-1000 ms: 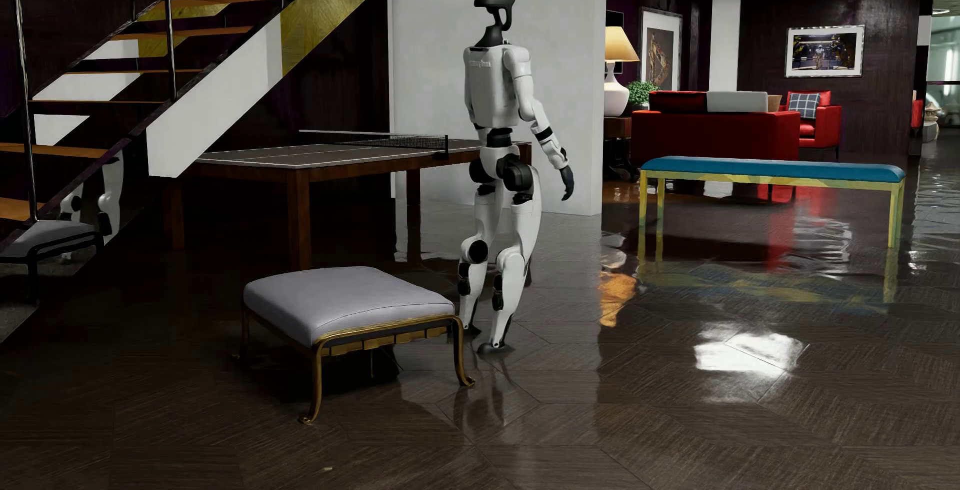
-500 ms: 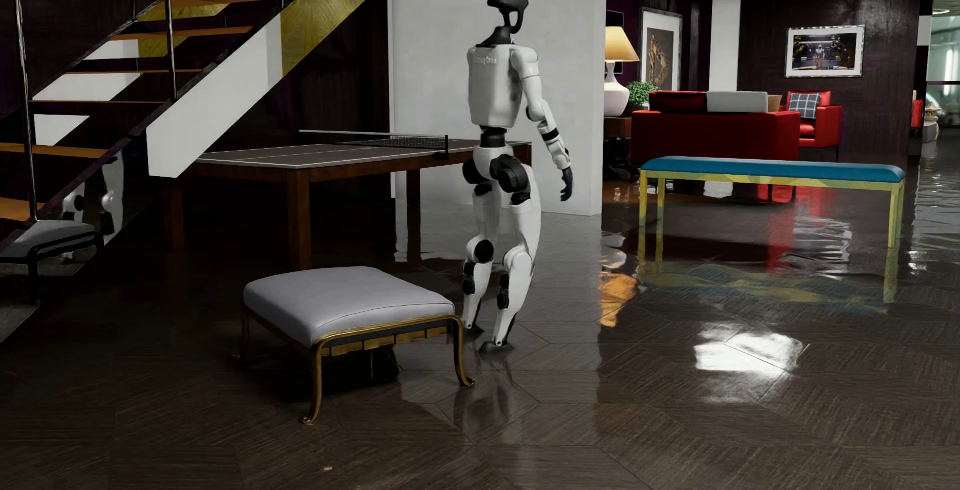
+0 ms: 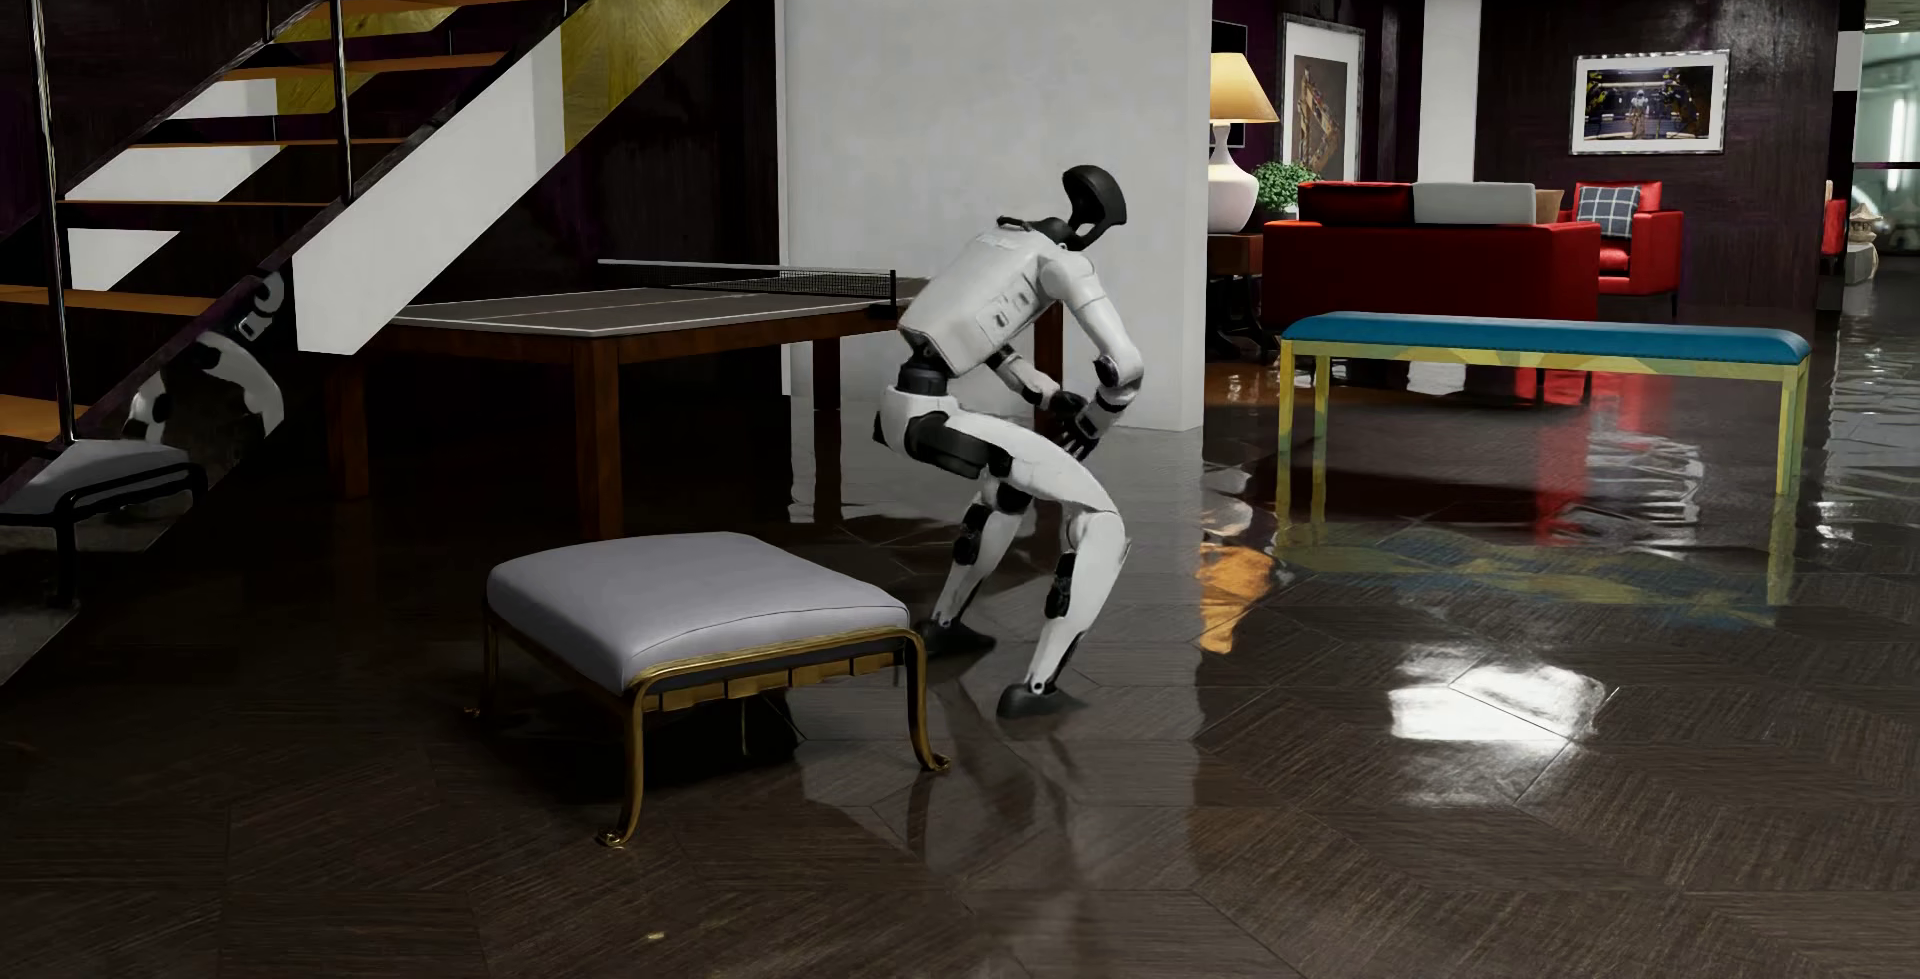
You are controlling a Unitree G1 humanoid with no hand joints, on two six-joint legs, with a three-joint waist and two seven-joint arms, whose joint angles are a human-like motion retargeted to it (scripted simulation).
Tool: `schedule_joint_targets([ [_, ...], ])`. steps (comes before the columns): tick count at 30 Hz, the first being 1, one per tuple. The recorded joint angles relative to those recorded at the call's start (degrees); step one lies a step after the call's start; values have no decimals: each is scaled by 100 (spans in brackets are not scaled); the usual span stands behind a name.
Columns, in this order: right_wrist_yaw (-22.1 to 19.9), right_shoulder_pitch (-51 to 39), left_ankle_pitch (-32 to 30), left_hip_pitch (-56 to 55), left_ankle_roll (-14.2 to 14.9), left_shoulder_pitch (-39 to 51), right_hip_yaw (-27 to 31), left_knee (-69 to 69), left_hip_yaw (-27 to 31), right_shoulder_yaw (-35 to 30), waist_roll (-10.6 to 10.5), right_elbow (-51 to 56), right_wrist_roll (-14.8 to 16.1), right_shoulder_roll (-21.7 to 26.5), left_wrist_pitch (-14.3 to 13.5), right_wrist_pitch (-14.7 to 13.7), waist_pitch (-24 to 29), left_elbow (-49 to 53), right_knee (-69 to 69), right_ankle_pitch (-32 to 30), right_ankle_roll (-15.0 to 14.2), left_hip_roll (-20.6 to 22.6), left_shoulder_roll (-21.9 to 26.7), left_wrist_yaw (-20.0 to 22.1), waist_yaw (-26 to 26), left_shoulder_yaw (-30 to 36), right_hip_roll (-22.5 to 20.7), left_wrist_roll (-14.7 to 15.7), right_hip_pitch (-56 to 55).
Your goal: Sit on the dark chair
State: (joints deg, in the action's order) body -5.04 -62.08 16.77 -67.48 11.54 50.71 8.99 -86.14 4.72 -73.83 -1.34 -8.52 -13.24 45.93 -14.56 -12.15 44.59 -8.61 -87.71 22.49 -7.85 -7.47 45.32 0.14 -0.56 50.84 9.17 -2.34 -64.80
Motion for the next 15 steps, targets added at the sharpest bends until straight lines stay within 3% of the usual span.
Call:
schedule_joint_targets([
  [3, -1334, 145, 147, -1013, 220, 230, 287, -1097, 210, 313, 41, 1144, 291, 854, -368, -175, 373, 1327, -1120, 198, -154, -79, 908, 960, -29, 61, 21, 583, -996],
  [6, -1961, 826, 252, -1675, 341, -257, 459, -2013, 382, 1248, 42, 1716, 261, 1280, -664, -302, 627, 2224, -2015, 357, -240, -148, 1435, 1605, -49, -504, 40, 728, -1604],
  [8, -2063, 1250, 216, -1822, 356, -635, 529, -2387, 430, 1730, 51, 1875, 229, 1354, -729, -321, 702, 2440, -2386, 350, -278, -185, 1540, 1707, -54, -872, 56, 704, -1747],
  [11, -1855, 1788, 51, -1760, 309, -1042, 586, -2696, 470, 2249, 51, 1721, 139, 1168, -589, -219, 592, 2245, -2677, 268, -298, -189, 1259, 1478, -16, -1223, 74, 533, -1657],
  [15, -1176, 2677, -190, -1184, 228, -1788, 502, -2753, 461, 3129, 110, 843, -42, 337, -325, -83, 302, 1417, -2727, 32, -266, -232, 486, 888, -15, -1766, 140, 211, -1041],
])
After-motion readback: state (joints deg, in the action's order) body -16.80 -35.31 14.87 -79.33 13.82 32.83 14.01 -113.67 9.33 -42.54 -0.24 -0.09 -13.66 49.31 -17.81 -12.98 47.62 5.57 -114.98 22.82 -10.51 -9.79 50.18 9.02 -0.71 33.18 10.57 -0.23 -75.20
